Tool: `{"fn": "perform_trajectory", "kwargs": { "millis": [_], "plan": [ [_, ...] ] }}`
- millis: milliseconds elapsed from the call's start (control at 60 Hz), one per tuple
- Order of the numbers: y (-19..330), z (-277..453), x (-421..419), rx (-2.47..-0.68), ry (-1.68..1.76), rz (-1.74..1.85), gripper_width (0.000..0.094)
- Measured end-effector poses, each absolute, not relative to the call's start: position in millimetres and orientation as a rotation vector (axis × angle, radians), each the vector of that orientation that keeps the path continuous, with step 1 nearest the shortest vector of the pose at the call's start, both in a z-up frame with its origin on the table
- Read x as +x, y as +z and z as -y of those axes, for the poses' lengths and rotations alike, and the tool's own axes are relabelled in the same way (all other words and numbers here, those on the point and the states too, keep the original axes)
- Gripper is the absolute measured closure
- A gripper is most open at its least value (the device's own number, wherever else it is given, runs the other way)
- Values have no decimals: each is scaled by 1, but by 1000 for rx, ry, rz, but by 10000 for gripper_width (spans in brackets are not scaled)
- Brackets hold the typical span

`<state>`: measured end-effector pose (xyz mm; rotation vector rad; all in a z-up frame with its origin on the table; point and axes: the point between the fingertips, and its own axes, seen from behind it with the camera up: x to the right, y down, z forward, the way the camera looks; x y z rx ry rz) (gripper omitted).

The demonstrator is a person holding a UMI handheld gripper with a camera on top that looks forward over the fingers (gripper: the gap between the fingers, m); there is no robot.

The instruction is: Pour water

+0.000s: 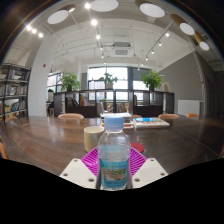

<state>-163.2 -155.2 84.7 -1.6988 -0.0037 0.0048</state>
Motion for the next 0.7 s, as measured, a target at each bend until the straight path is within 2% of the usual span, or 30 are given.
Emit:
{"fn": "perform_trajectory", "kwargs": {
  "millis": [100,350,567,700],
  "plan": [
    [86,151,-166,-1696,1,9,658],
    [87,147,-160,-1724,2,65,657],
    [103,92,-113,-1700,-396,385,656],
    [132,45,-99,-1614,-657,608,656]
  ]
}}
